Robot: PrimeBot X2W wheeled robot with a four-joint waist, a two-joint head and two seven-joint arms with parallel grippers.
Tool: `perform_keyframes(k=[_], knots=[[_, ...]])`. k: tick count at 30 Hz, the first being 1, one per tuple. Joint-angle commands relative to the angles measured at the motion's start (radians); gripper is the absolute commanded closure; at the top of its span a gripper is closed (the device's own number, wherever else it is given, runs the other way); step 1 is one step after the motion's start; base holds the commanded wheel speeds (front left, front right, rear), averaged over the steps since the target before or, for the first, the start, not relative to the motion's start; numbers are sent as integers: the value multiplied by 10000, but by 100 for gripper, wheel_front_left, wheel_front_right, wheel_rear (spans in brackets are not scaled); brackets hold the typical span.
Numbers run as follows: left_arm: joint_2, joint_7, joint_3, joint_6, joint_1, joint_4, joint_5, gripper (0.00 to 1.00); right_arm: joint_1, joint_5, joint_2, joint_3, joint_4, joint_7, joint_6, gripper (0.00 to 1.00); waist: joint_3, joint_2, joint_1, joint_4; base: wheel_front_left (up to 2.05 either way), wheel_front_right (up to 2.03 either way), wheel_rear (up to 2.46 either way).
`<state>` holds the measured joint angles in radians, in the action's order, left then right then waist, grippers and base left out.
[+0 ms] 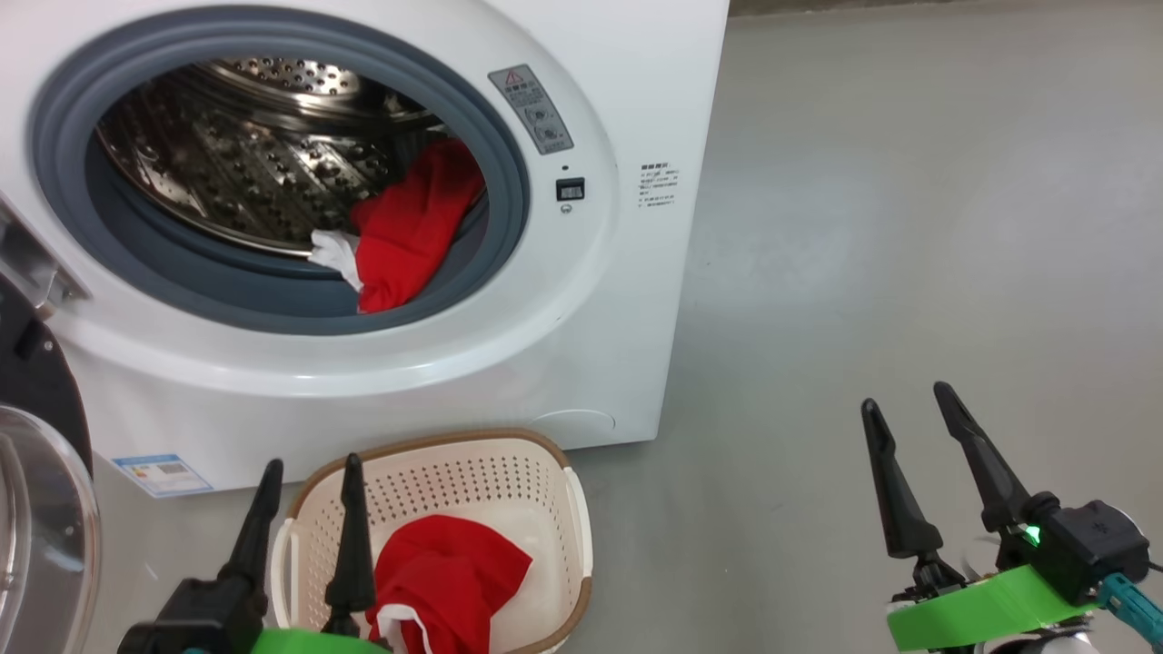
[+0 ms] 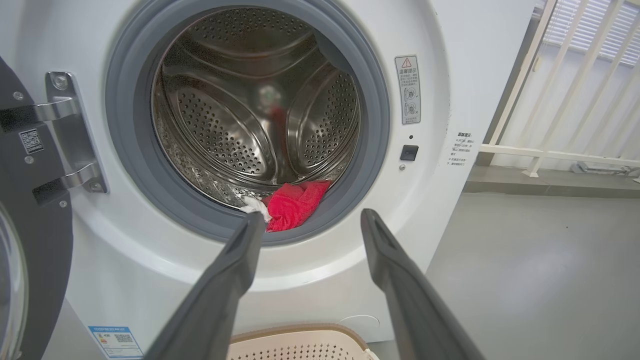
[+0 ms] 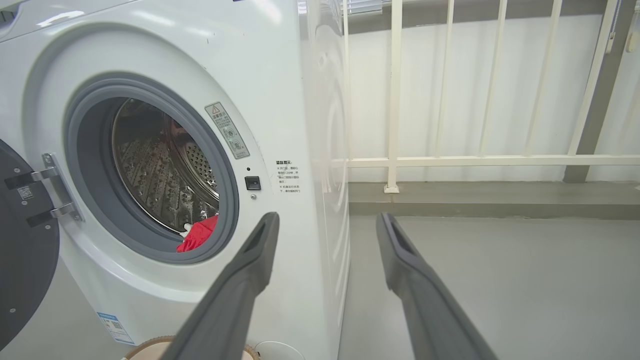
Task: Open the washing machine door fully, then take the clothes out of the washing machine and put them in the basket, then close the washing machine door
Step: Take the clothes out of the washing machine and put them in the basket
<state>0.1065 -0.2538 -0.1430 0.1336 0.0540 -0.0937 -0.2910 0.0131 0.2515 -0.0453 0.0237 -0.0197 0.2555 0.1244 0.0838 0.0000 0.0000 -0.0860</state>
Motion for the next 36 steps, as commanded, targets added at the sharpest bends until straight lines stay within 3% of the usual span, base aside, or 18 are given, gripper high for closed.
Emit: perform_keyframes(k=[1,36], knots=[[141,-80,387,77,32,319,100,0,-28,-85,-49,172,298,63,63,0,-92,0,0,-22,0,0,0],[257,250,104,302,-608,647,-85,0,330,-163,-49,210,529,63,63,0,-219,0,0,66,0,0,0]])
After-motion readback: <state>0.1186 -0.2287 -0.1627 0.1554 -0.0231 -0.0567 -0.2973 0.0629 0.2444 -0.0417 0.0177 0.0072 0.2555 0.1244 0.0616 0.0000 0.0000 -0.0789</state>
